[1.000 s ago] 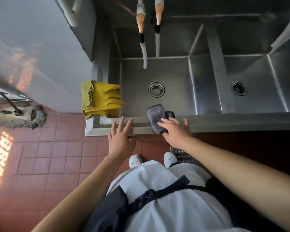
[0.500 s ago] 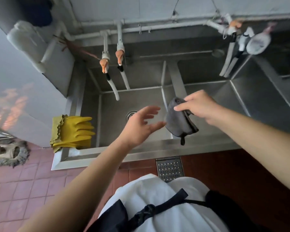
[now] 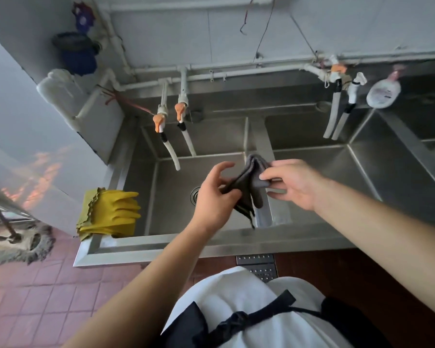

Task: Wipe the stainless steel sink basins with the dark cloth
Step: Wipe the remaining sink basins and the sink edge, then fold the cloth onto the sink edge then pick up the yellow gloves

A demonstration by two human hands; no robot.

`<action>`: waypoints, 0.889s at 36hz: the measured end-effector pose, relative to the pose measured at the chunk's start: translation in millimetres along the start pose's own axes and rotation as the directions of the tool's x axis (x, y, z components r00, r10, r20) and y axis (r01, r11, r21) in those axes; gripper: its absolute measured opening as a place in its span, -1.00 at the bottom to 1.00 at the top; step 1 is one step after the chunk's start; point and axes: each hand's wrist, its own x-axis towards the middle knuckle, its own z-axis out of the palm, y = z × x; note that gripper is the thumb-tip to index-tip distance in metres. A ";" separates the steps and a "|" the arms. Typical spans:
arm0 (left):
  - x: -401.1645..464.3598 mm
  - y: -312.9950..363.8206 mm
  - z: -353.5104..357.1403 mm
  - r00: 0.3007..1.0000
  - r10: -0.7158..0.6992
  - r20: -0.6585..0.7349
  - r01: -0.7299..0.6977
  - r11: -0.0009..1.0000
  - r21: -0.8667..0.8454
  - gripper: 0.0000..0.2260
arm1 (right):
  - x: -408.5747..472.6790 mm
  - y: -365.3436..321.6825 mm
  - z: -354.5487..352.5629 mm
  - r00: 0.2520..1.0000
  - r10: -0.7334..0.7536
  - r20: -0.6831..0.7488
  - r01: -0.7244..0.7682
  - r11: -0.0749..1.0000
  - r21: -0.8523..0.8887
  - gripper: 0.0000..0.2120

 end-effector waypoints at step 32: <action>-37.3 -66.3 -19.9 0.955 0.106 0.279 -0.247 0.804 0.540 -0.73 | -15.9 142.5 -79.8 0.806 -0.566 0.173 0.461 0.416 -0.784 -0.81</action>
